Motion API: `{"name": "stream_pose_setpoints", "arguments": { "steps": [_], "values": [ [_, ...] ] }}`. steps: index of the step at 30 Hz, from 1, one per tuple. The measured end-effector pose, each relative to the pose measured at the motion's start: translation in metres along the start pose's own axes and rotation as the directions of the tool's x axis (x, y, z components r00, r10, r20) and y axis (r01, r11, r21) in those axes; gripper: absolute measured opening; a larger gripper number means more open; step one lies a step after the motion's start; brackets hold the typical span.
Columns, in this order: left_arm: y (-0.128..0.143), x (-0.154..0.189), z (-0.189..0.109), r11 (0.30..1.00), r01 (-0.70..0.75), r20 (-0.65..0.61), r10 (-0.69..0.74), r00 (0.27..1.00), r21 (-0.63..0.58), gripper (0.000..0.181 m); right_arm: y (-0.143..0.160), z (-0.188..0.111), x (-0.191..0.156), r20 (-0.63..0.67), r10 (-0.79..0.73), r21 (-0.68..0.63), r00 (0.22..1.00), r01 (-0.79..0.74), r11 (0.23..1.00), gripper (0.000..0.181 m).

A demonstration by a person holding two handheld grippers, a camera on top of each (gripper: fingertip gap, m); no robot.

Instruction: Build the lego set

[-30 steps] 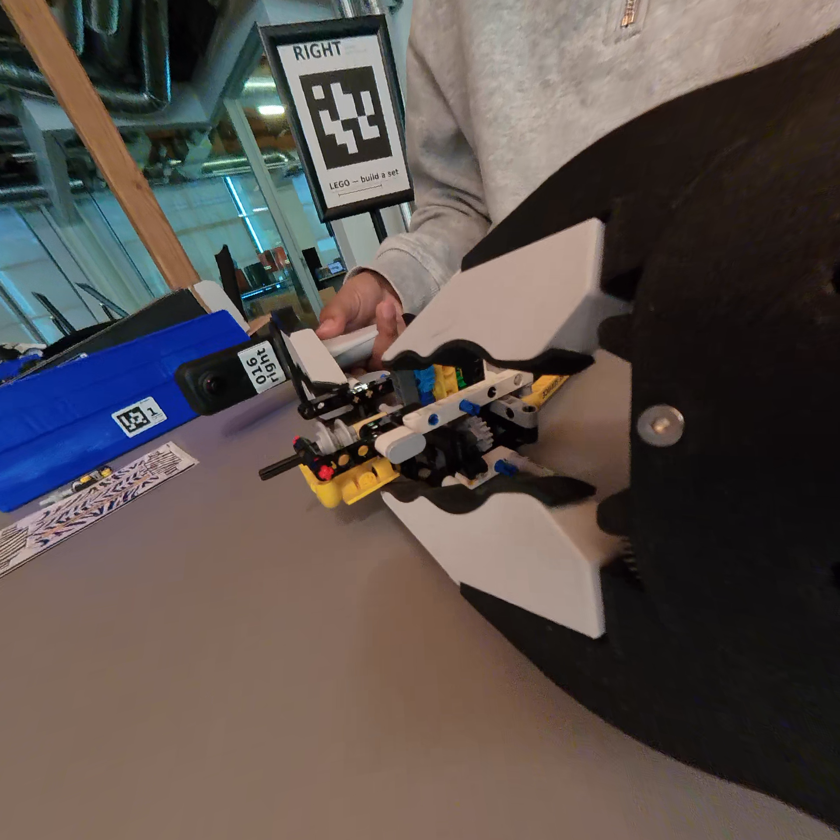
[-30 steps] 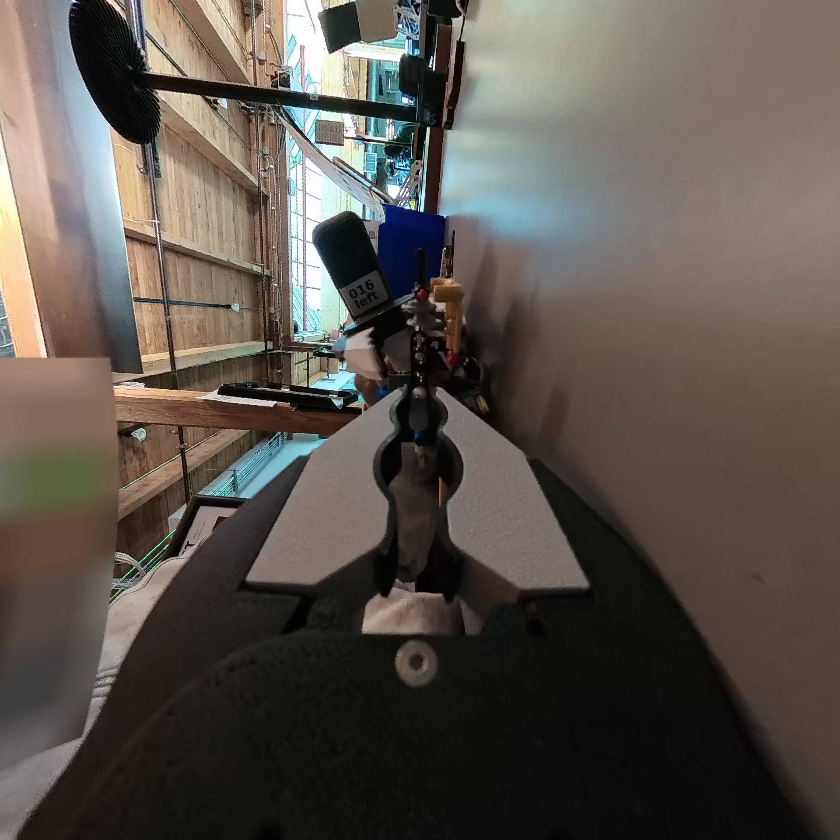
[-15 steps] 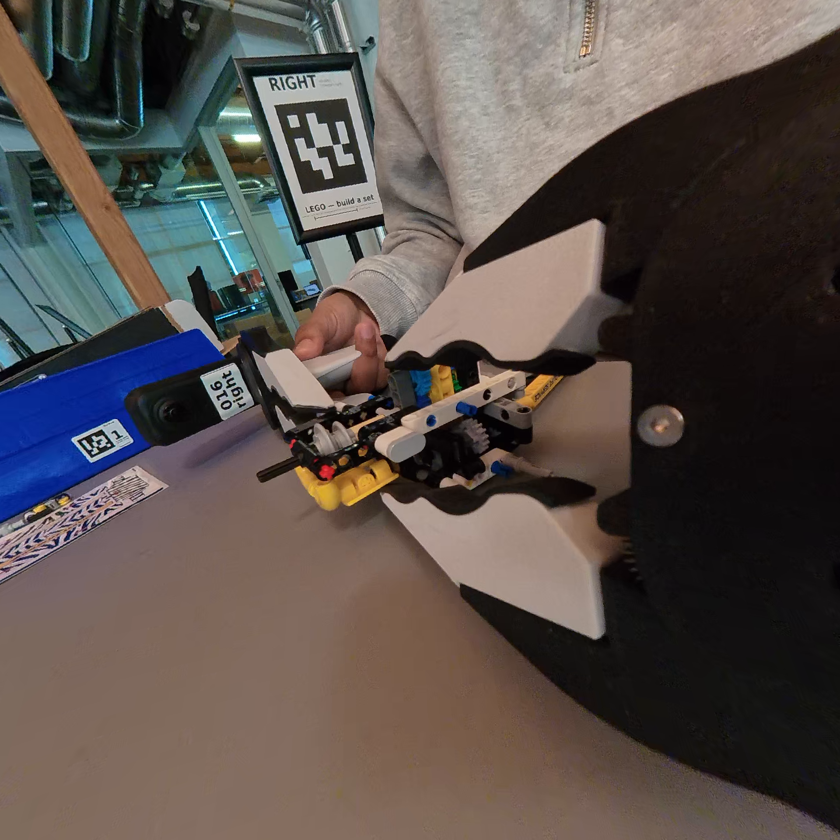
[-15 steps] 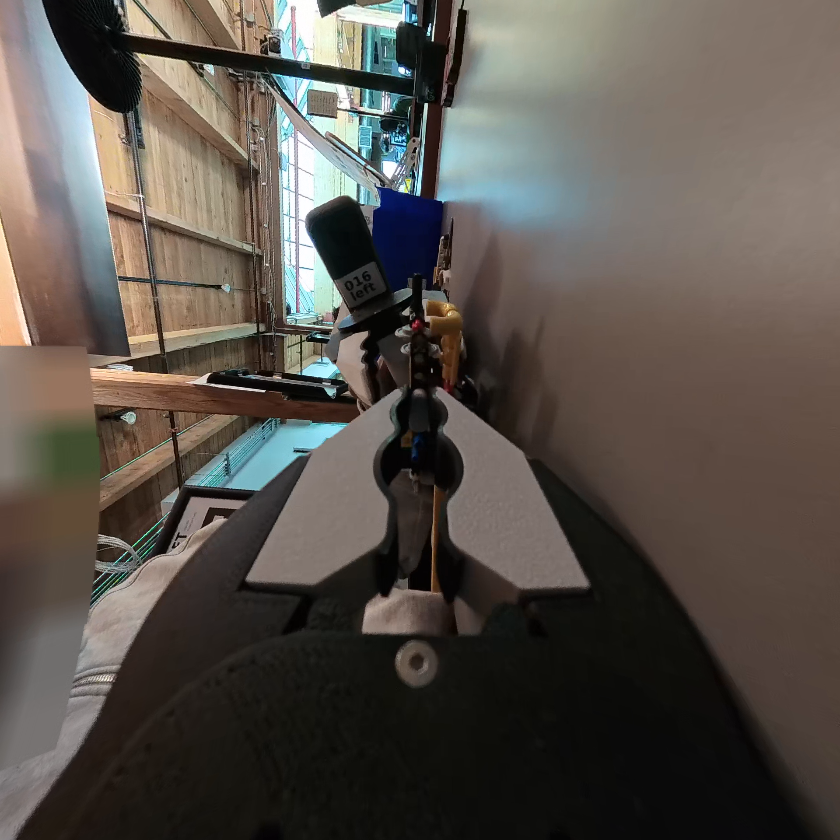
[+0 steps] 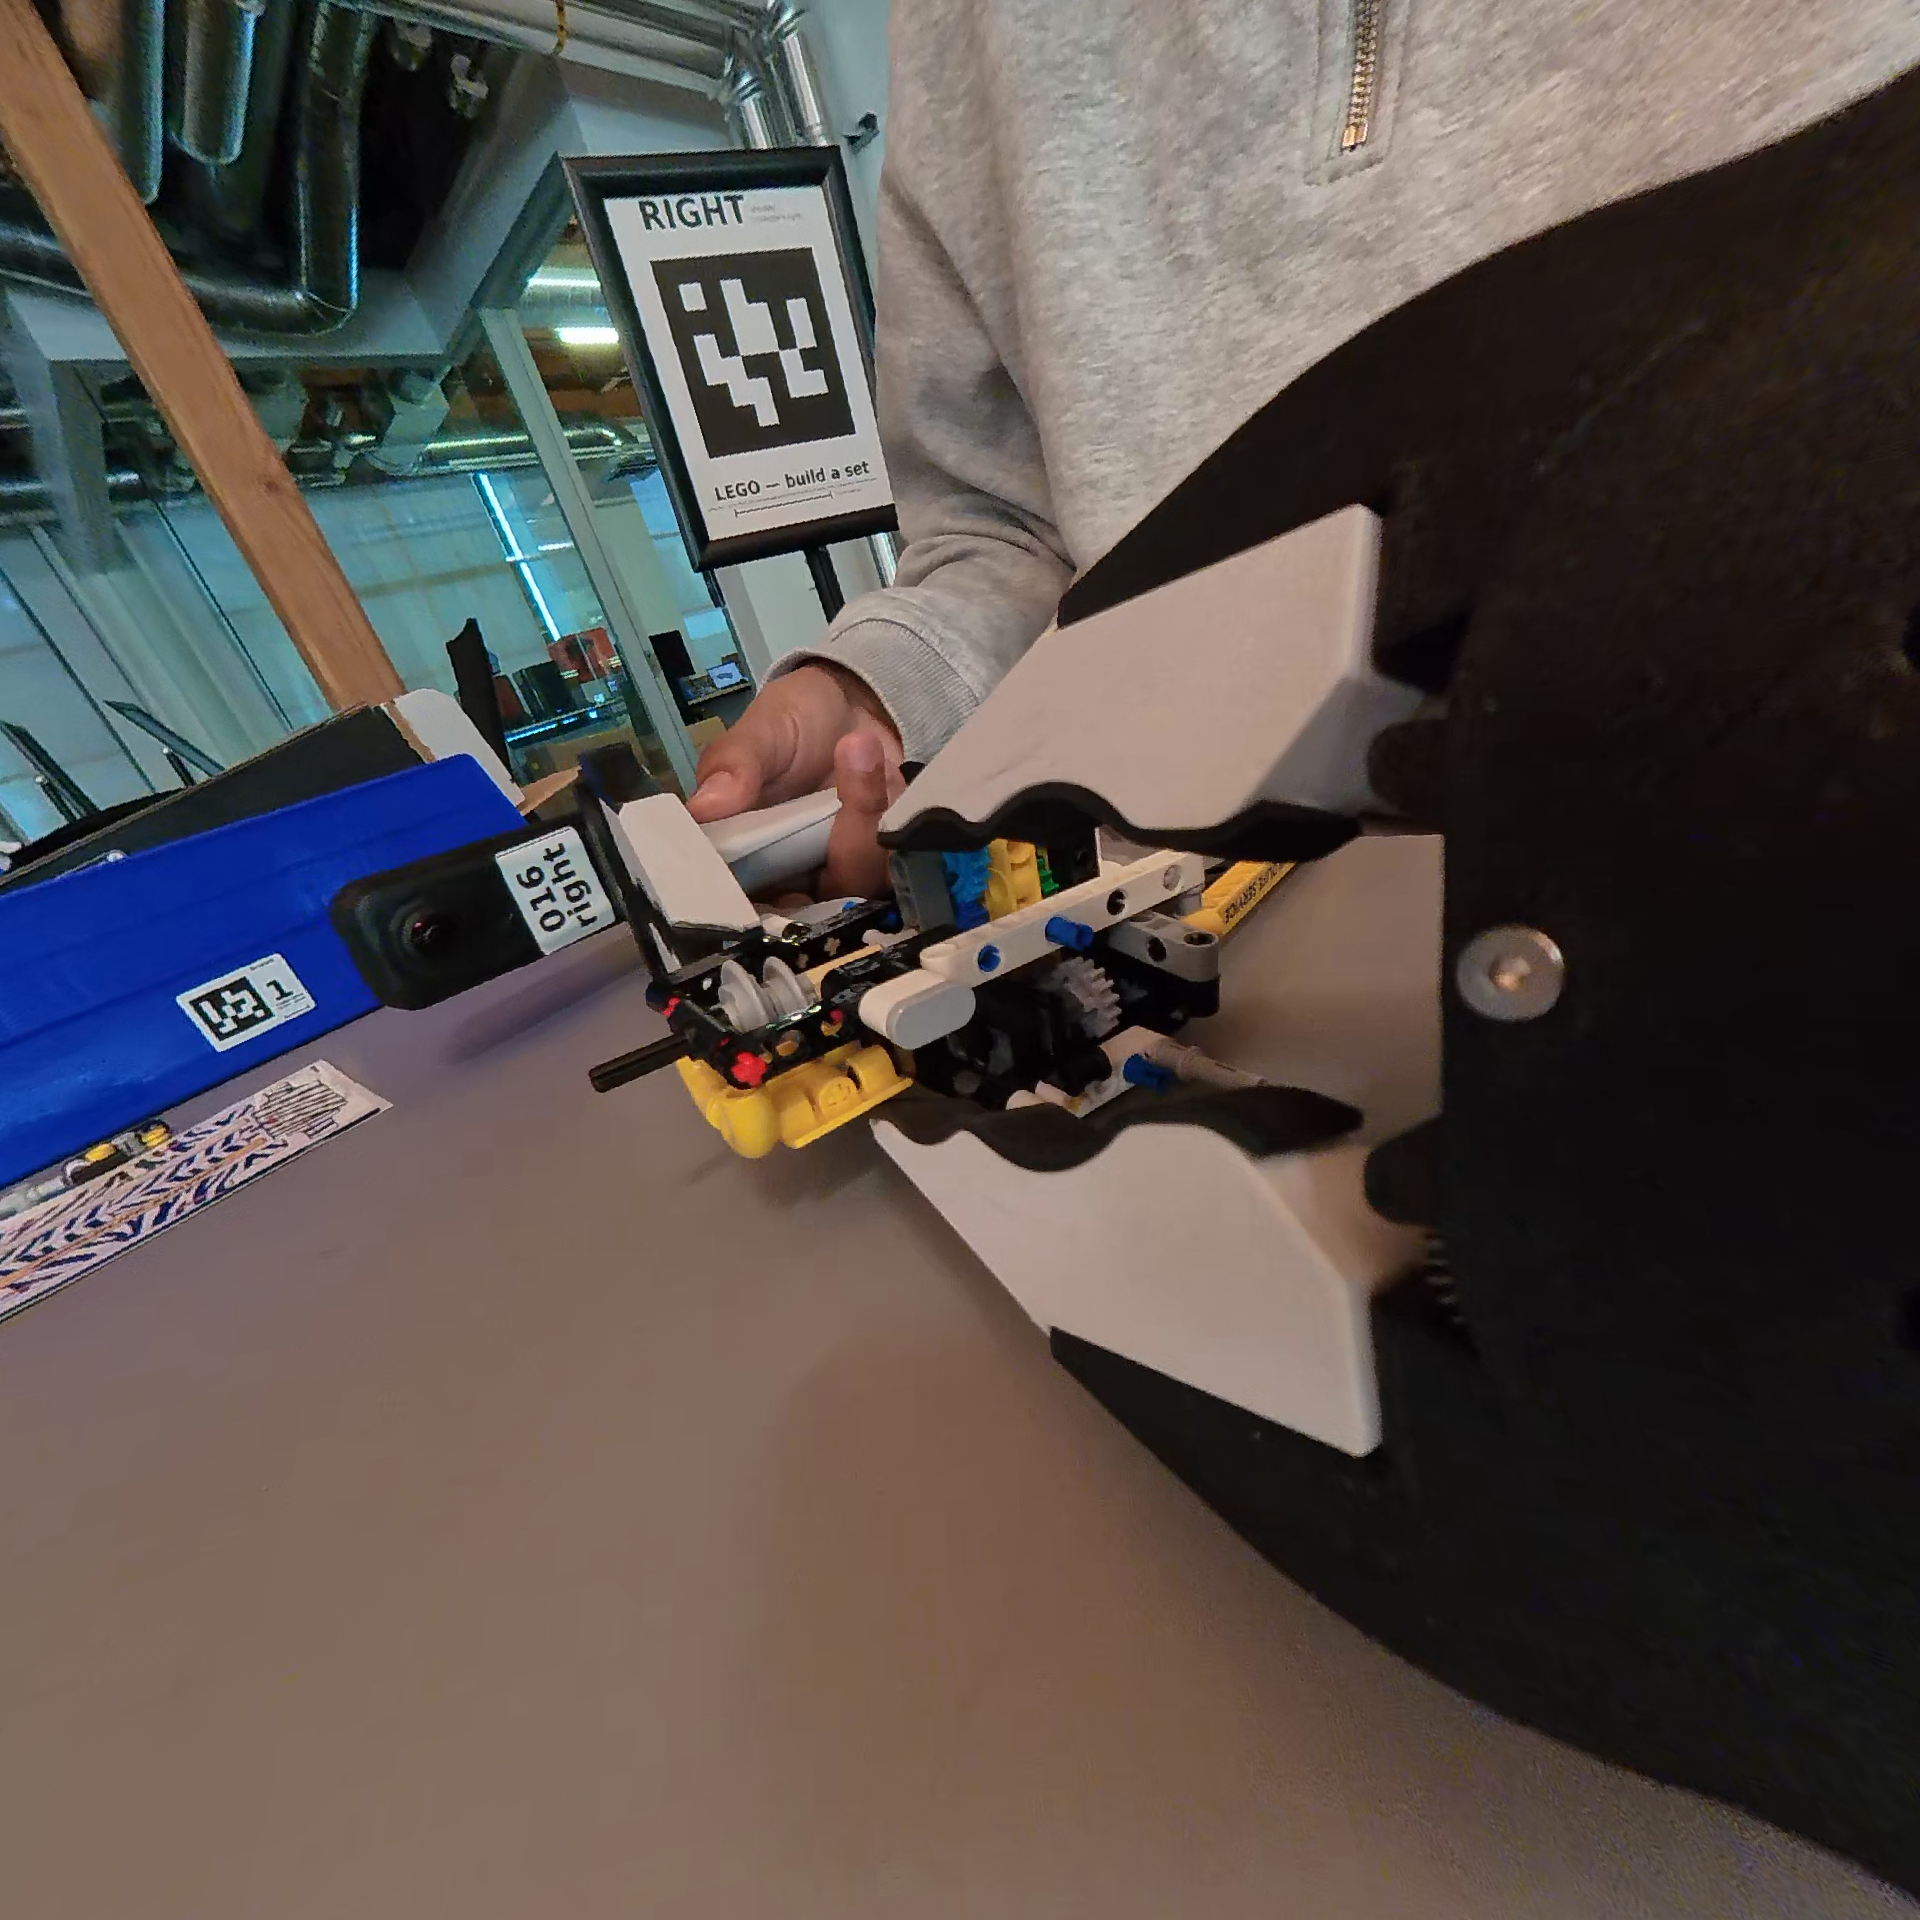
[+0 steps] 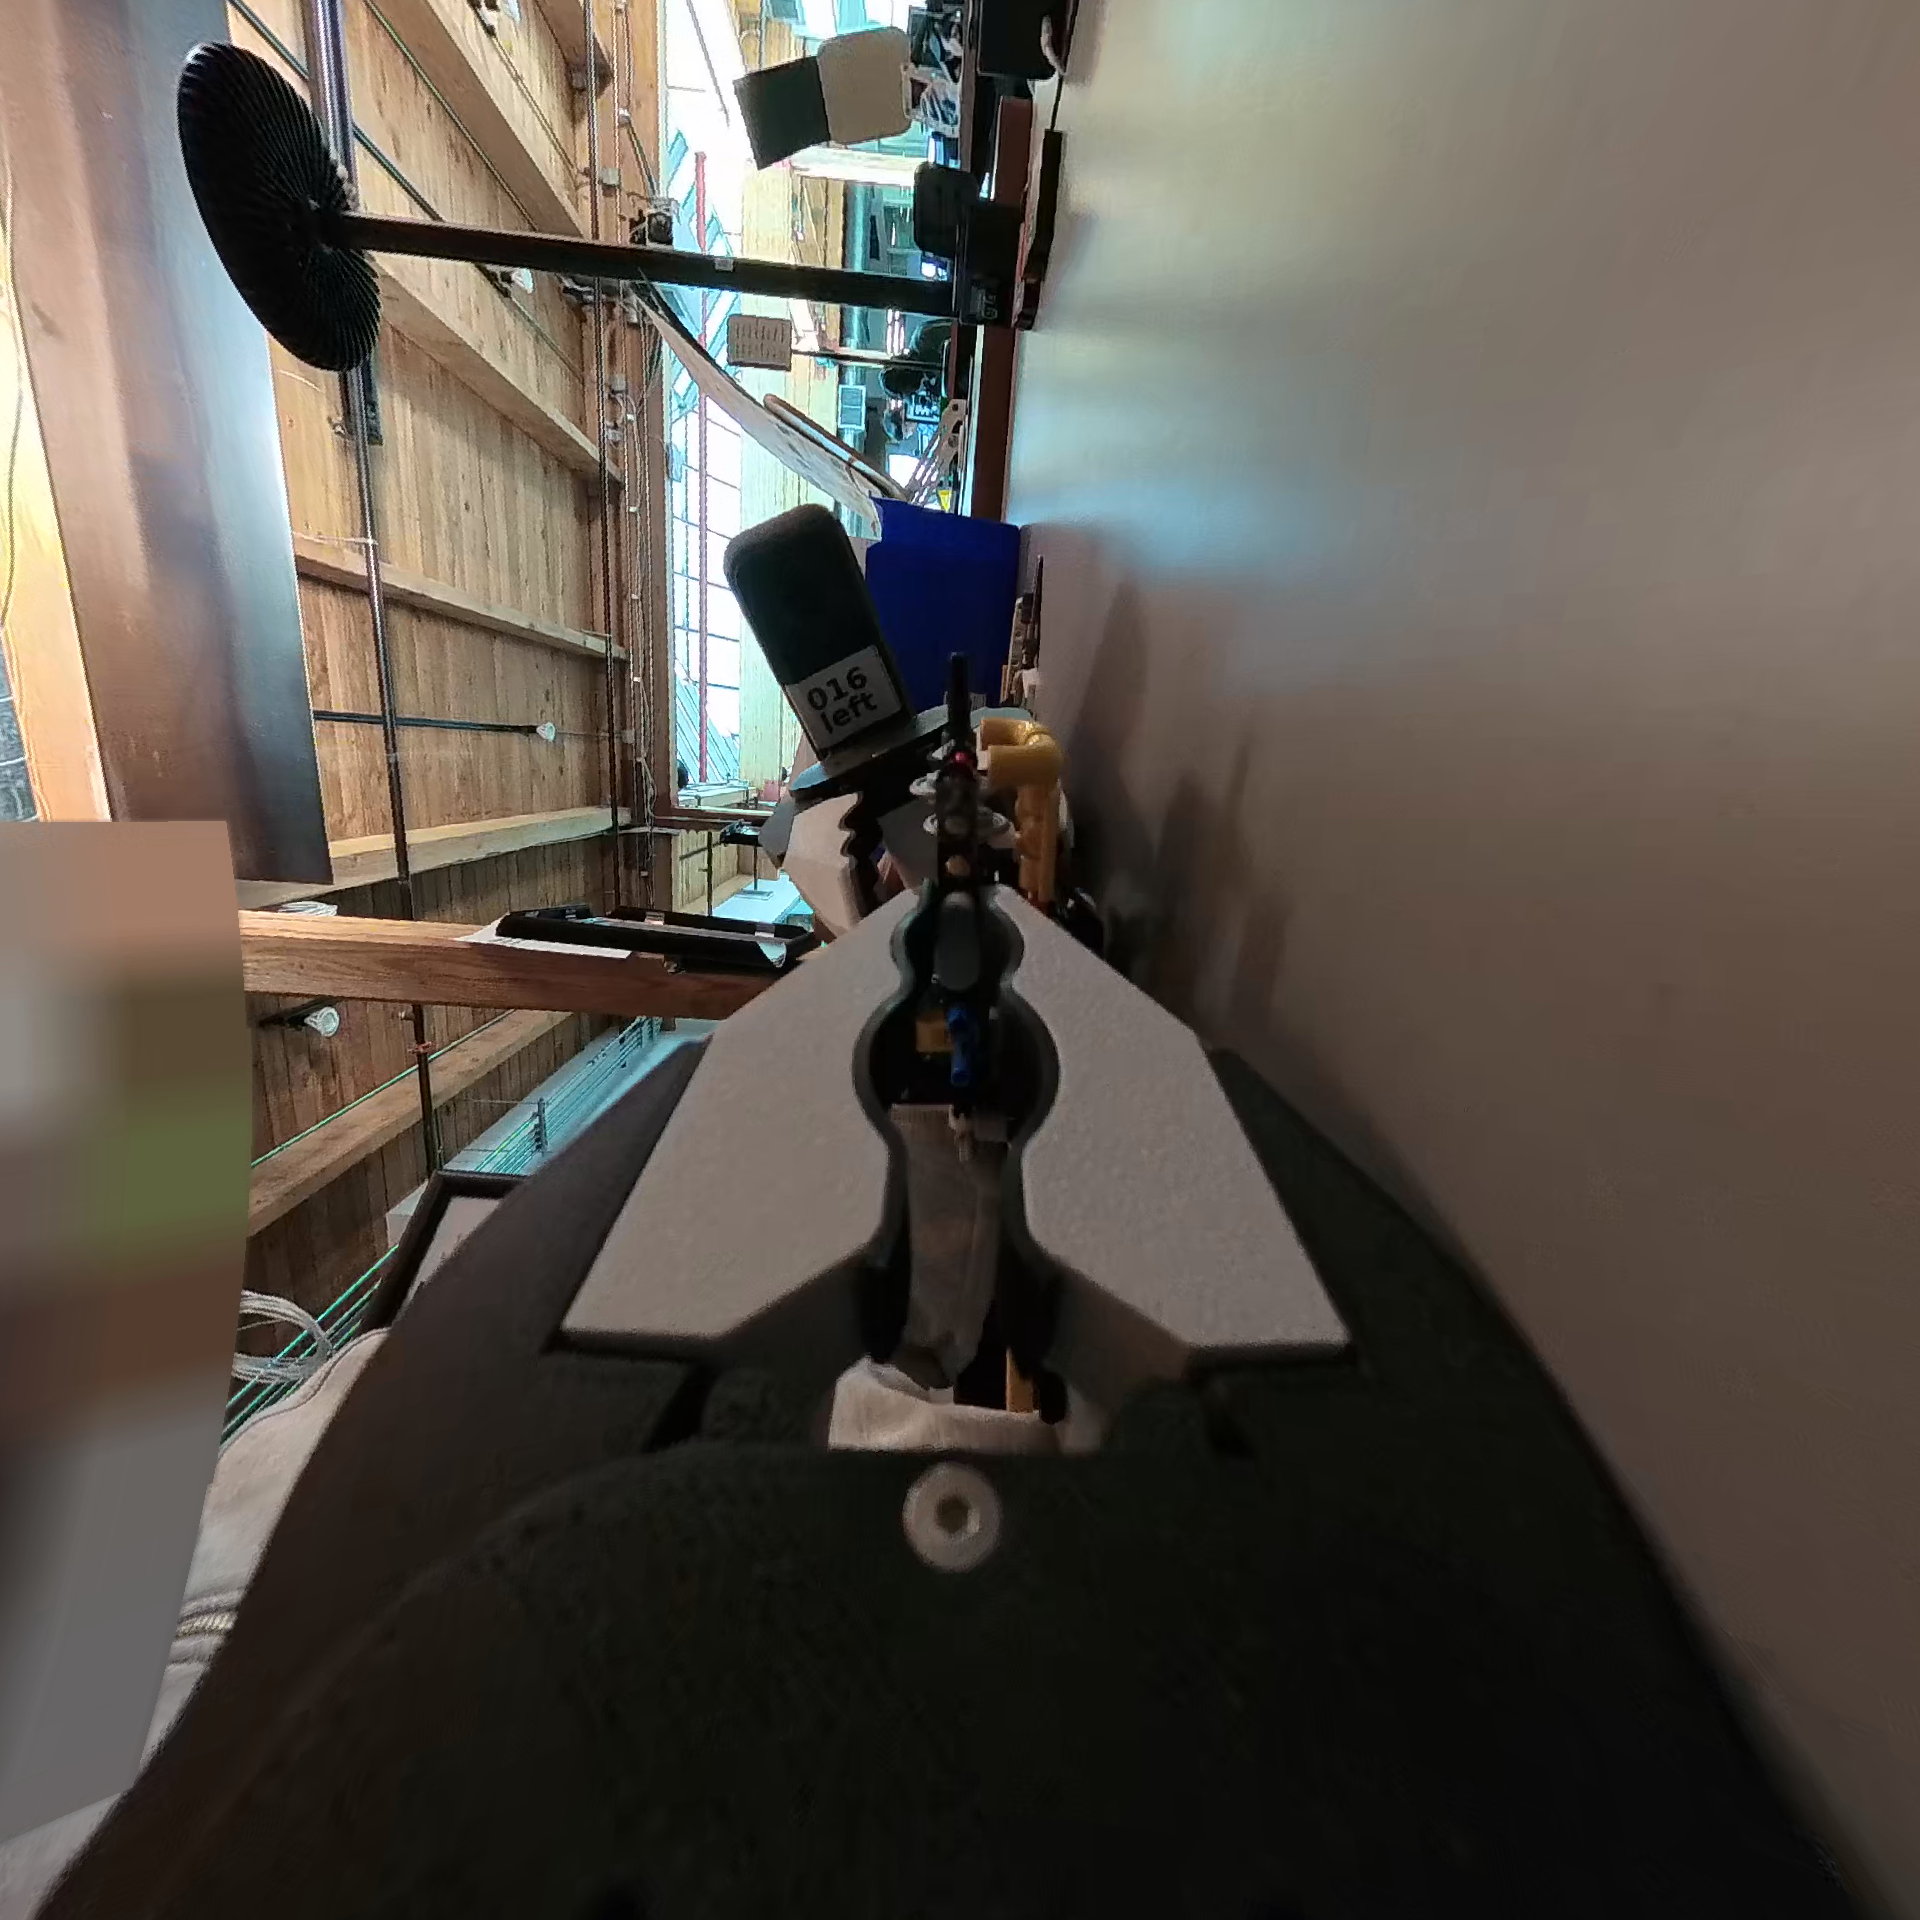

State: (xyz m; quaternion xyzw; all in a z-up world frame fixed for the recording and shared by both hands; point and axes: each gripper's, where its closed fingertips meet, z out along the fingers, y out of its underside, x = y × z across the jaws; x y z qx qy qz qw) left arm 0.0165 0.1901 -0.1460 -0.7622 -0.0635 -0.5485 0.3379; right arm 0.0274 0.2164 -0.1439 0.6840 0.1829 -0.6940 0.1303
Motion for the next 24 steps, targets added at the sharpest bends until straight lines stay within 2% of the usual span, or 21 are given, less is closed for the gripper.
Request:
{"name": "stream_pose_setpoints", "arguments": {
  "steps": [7, 8, 9, 18, 24],
  "values": [
    [-0.002, 0.000, -0.002, 1.000, 0.028, -0.011, -0.028, 1.000, 0.012, 0.043, -0.002, 0.001, 0.000, 0.003, 0.015, 0.026, 1.000, -0.015, 1.000, 0.006],
    [-0.003, -0.004, -0.003, 0.999, 0.043, 0.005, -0.043, 0.999, 0.023, 0.028, -0.002, 0.001, -0.001, 0.010, 0.018, 0.031, 1.000, -0.019, 0.999, 0.006],
    [-0.005, -0.004, -0.004, 0.998, 0.054, 0.000, -0.054, 0.999, 0.038, 0.024, -0.002, 0.001, -0.002, 0.016, 0.023, 0.035, 1.000, -0.024, 0.999, 0.006],
    [-0.009, -0.006, -0.006, 0.992, 0.110, -0.012, -0.109, 0.994, 0.070, 0.023, -0.003, 0.002, -0.002, 0.014, 0.000, 0.046, 1.000, -0.001, 0.999, 0.006],
    [-0.020, 0.000, -0.014, 0.981, 0.136, -0.074, -0.127, 0.989, 0.137, 0.022, -0.007, -0.001, -0.015, 0.119, 0.005, 0.074, 0.993, -0.014, 0.997, 0.006]
  ]
}}
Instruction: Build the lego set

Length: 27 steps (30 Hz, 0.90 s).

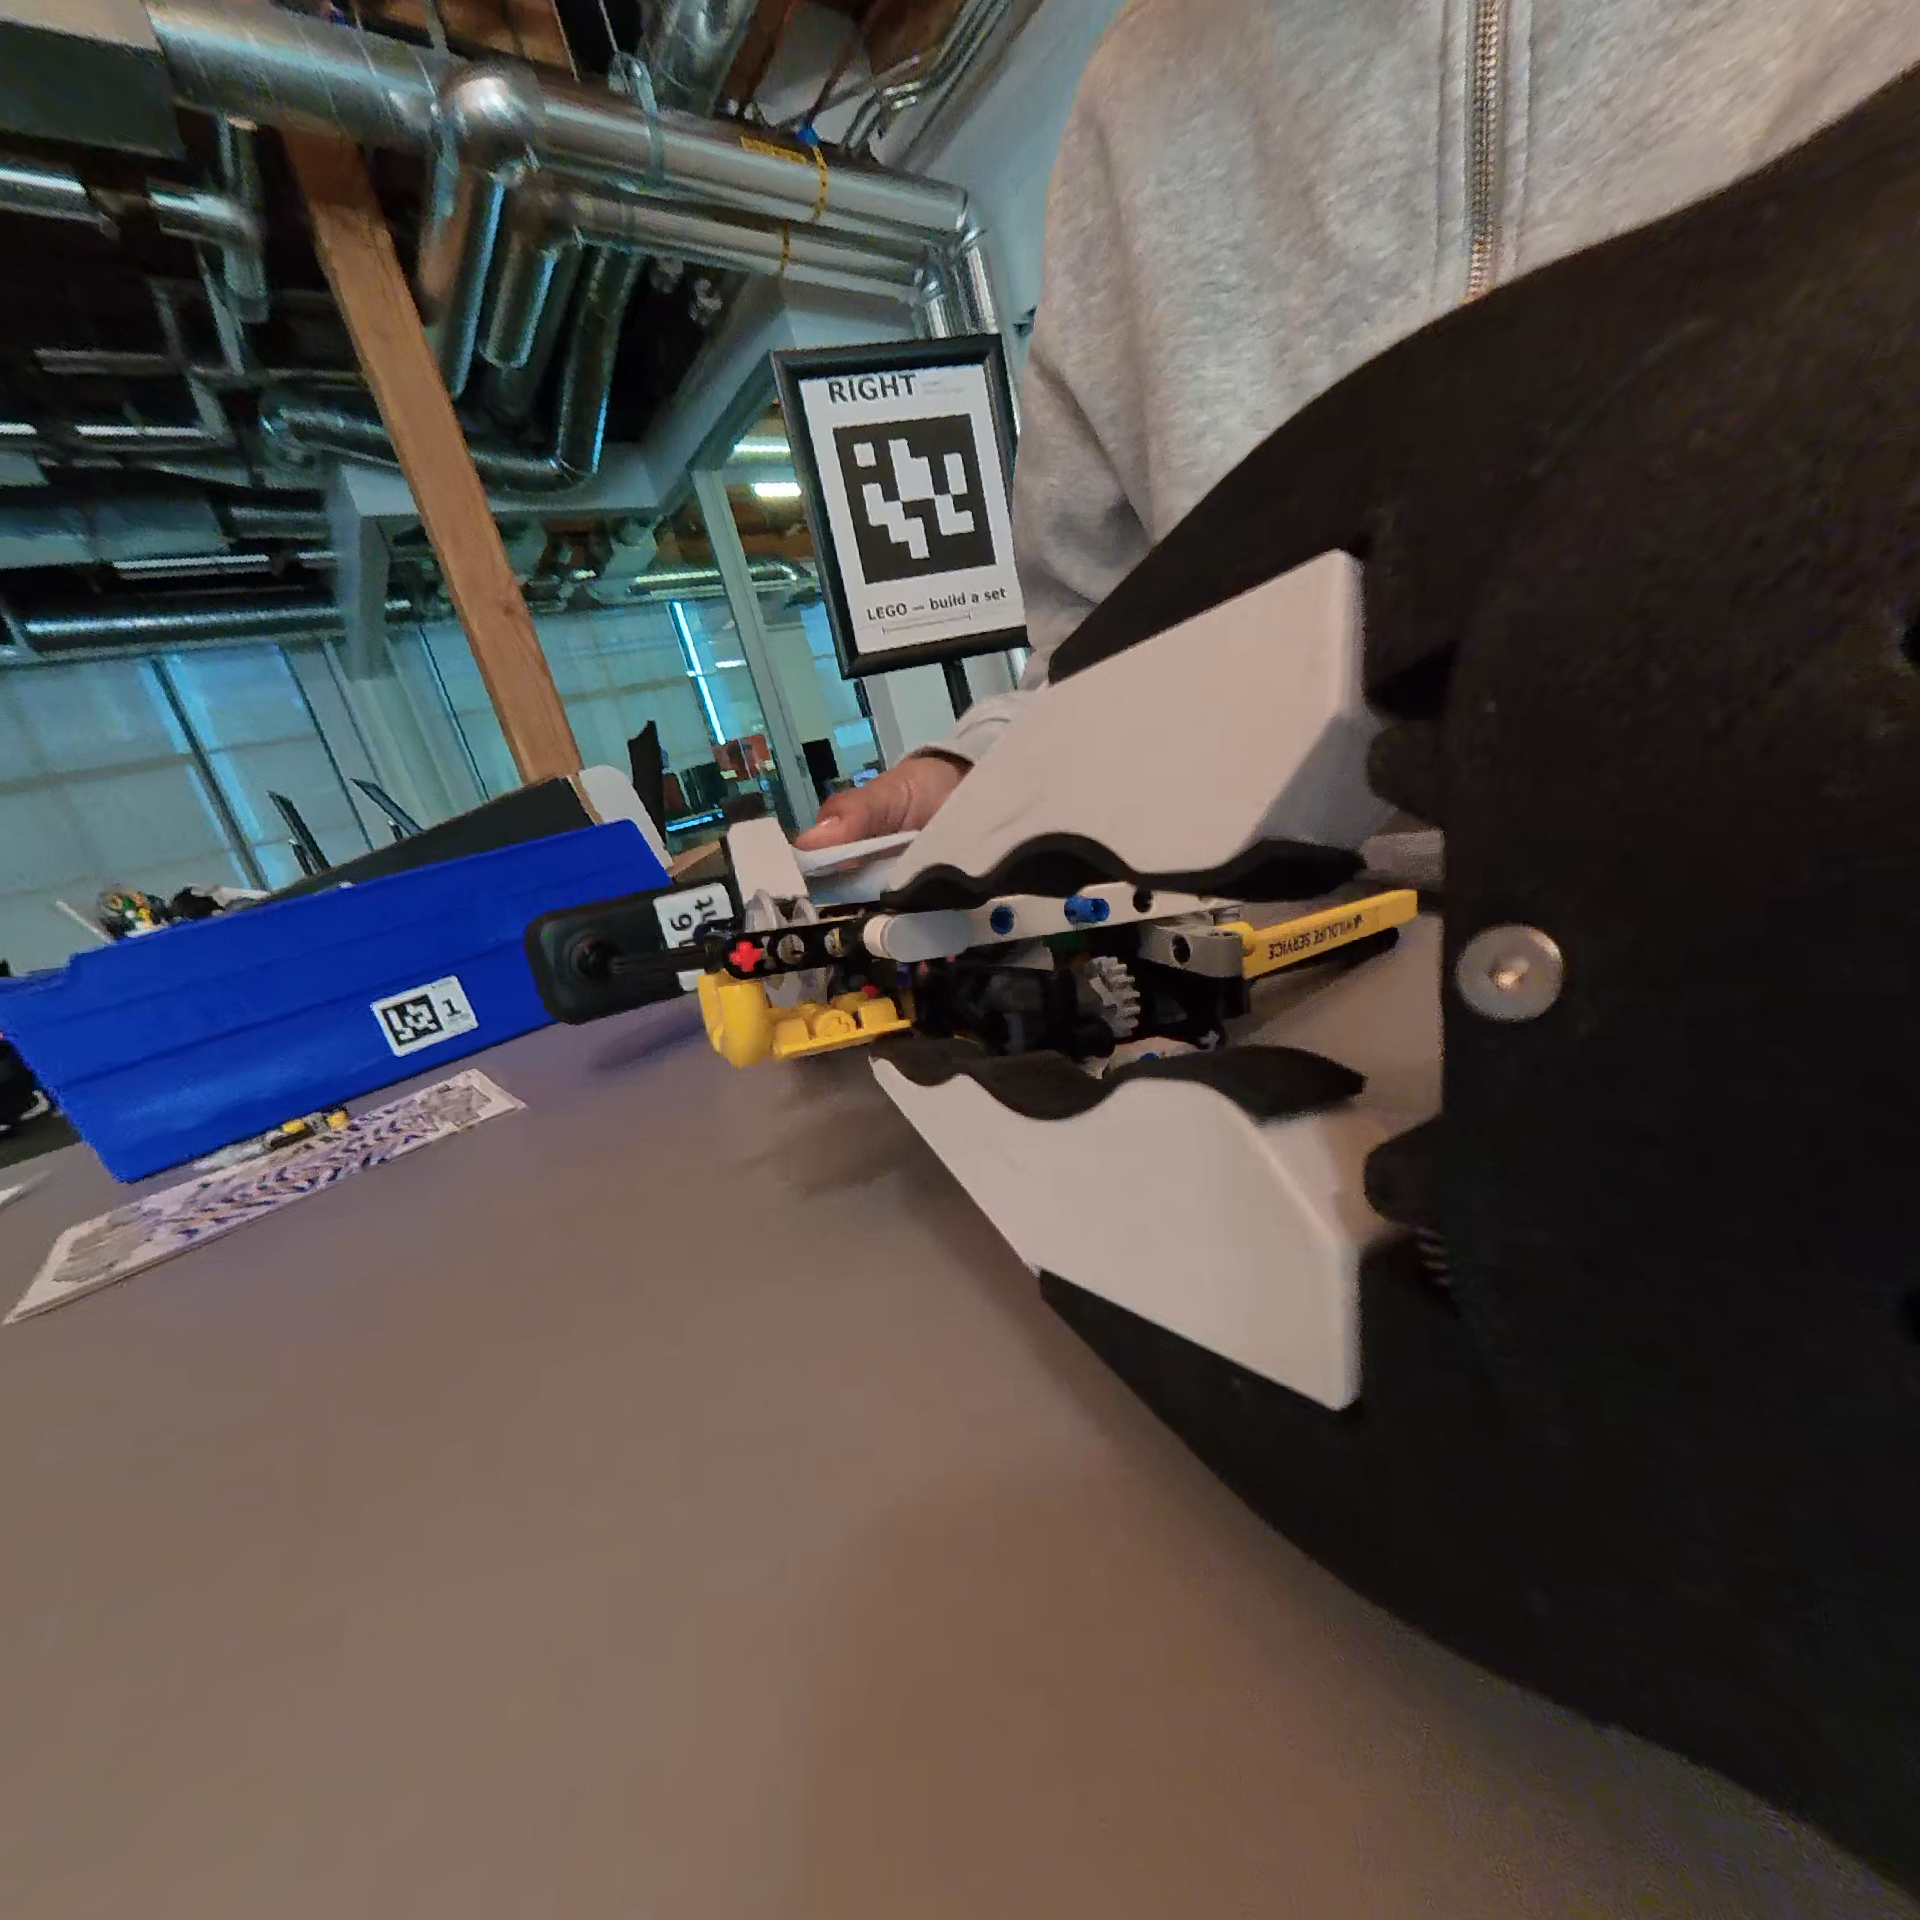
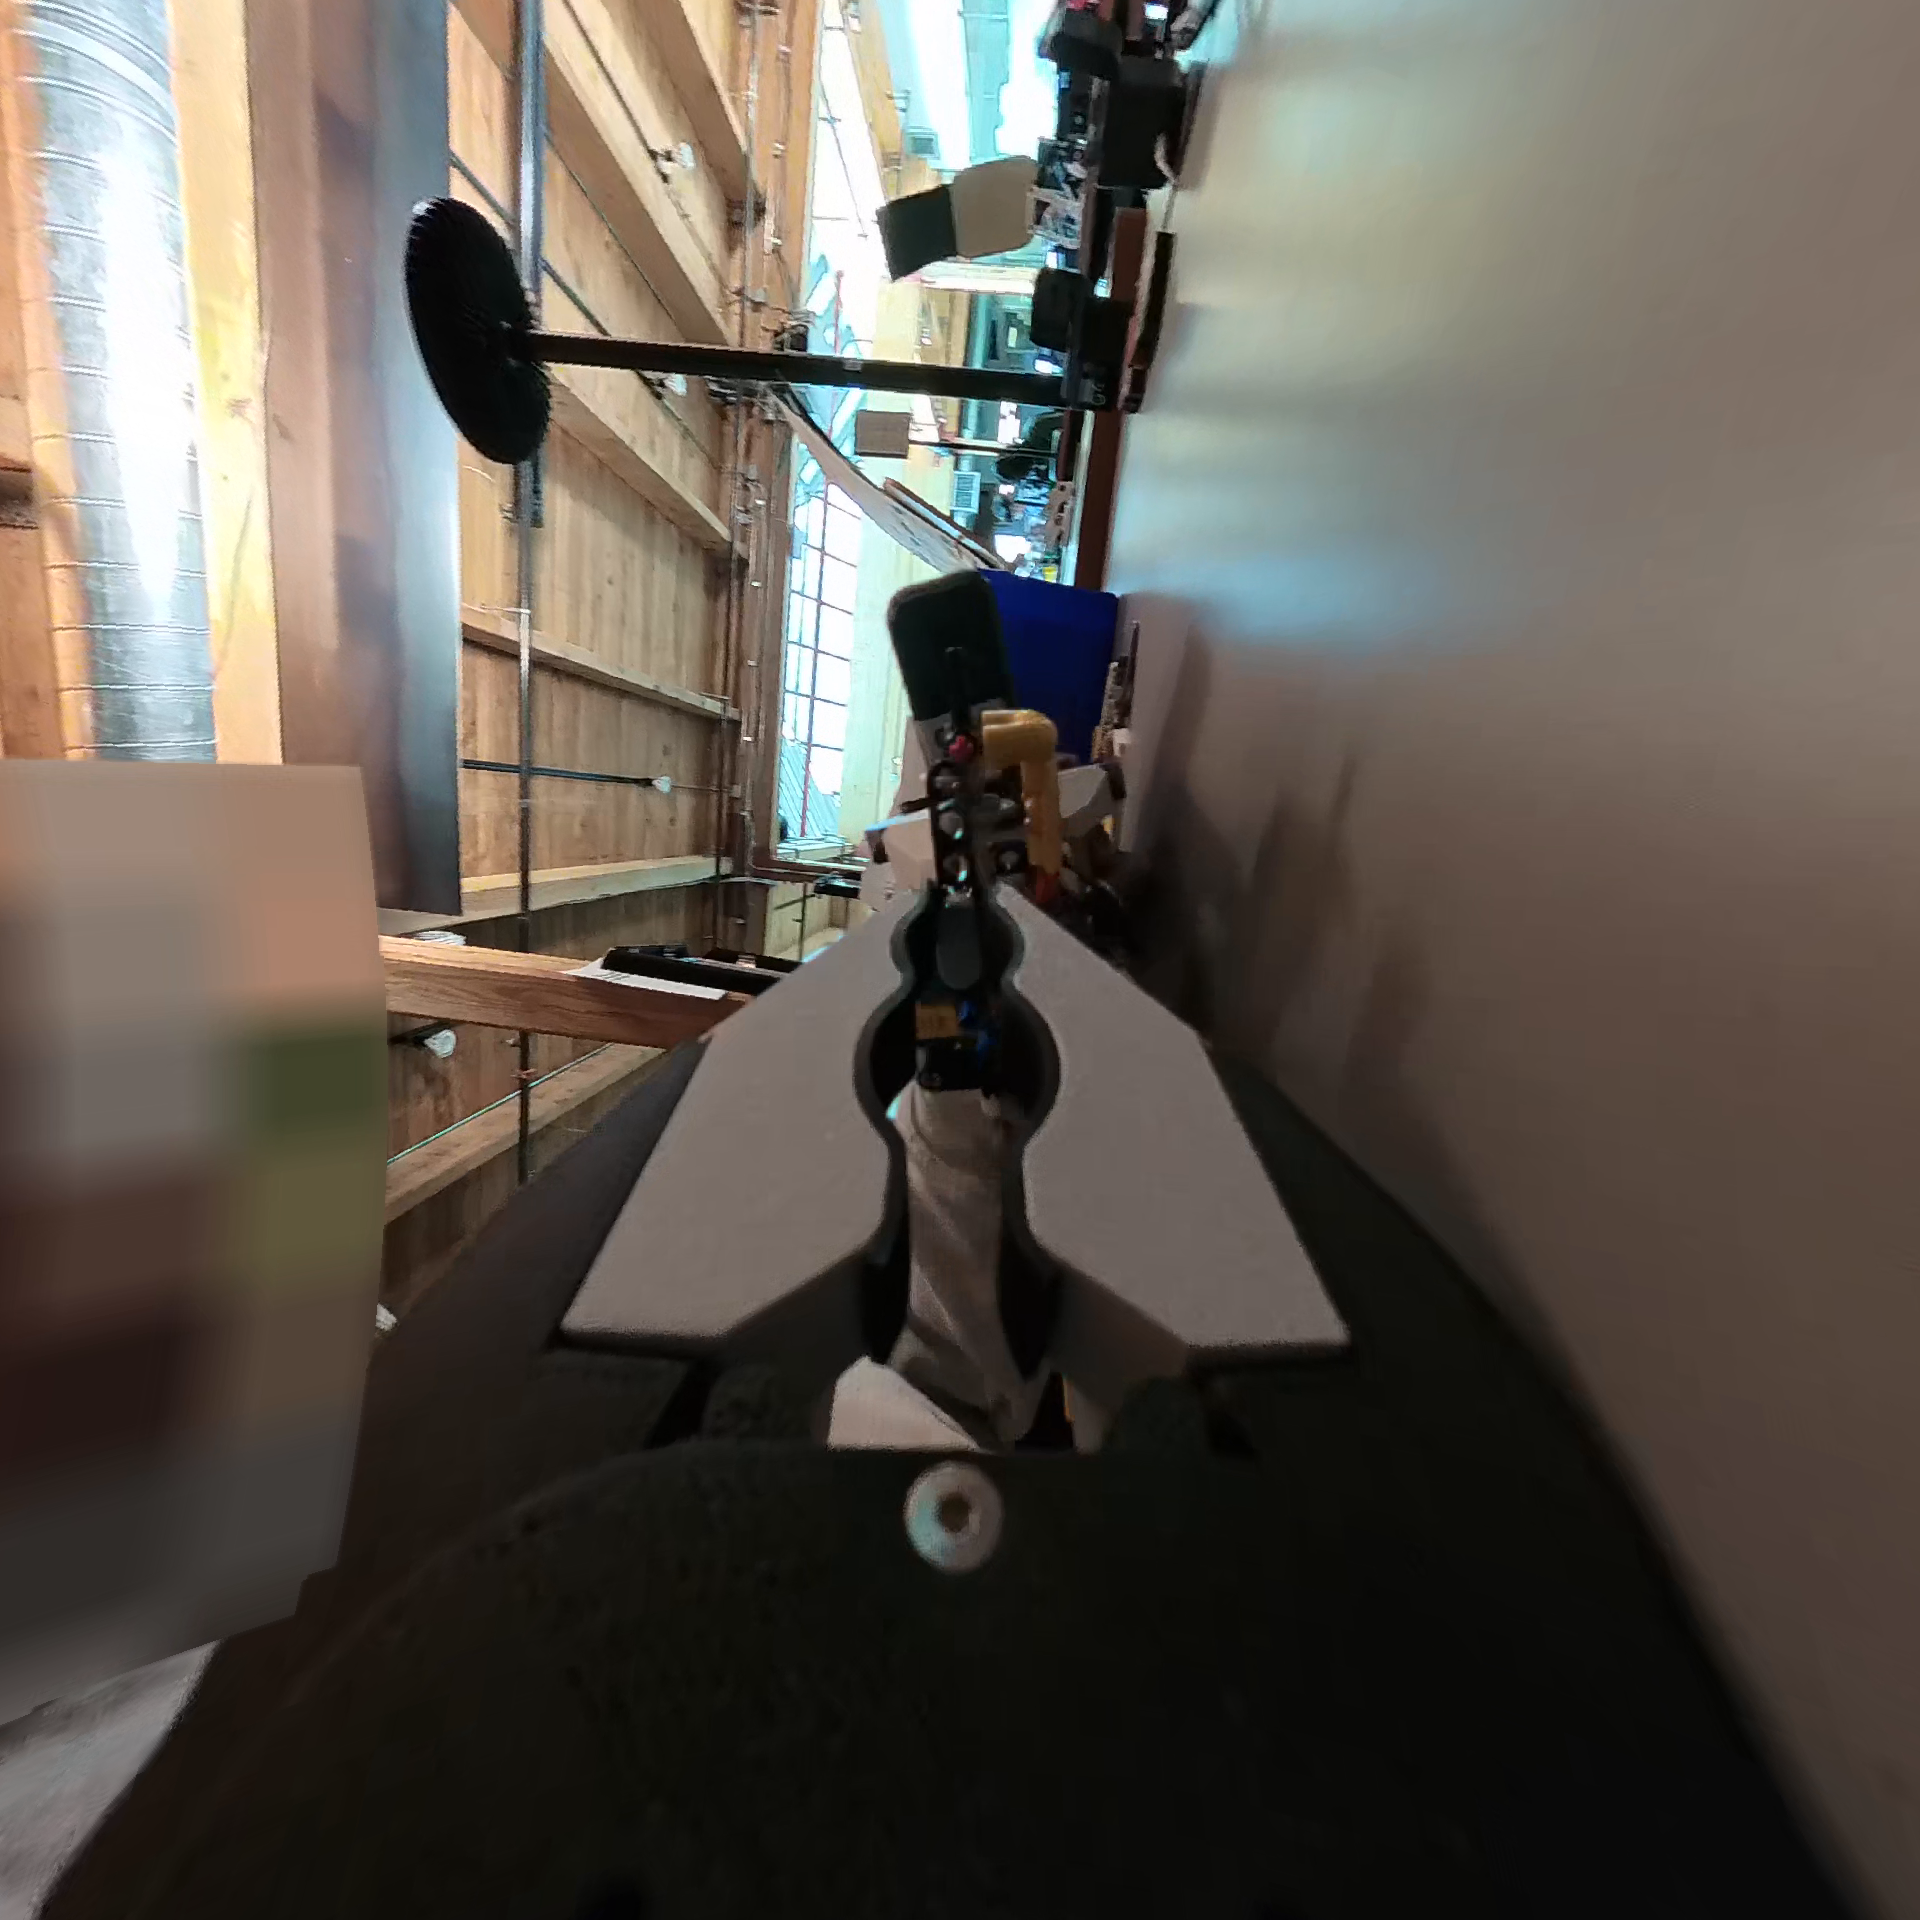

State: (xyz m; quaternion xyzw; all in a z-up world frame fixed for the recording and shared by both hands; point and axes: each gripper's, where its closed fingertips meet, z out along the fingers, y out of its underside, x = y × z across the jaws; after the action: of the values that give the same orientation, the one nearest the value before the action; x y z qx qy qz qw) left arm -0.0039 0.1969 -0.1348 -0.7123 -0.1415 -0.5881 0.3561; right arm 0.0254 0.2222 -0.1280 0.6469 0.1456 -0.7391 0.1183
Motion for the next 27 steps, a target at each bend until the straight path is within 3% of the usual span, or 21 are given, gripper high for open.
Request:
{"name": "stream_pose_setpoints", "arguments": {
  "steps": [5, 14, 21, 27],
  "values": [
    [-0.008, 0.011, -0.002, 0.998, 0.015, -0.071, -0.010, 0.997, 0.064, 0.022, -0.006, -0.001, -0.014, 0.093, -0.026, 0.050, 0.995, 0.021, 0.999, 0.005],
    [-0.013, 0.012, -0.005, 0.995, 0.051, -0.110, -0.041, 0.993, 0.089, 0.021, -0.011, 0.004, -0.008, -0.011, -0.167, 0.045, 0.986, 0.167, 0.985, 0.005],
    [-0.014, 0.010, -0.006, 0.994, 0.054, -0.100, -0.043, 0.994, 0.100, 0.021, -0.012, 0.005, -0.016, 0.029, -0.214, 0.121, 0.976, 0.209, 0.970, 0.005],
    [-0.014, 0.010, -0.006, 0.993, 0.060, -0.107, -0.050, 0.993, 0.101, 0.022, -0.007, 0.008, -0.013, -0.012, -0.248, 0.123, 0.969, 0.247, 0.961, 0.005]
  ]
}}
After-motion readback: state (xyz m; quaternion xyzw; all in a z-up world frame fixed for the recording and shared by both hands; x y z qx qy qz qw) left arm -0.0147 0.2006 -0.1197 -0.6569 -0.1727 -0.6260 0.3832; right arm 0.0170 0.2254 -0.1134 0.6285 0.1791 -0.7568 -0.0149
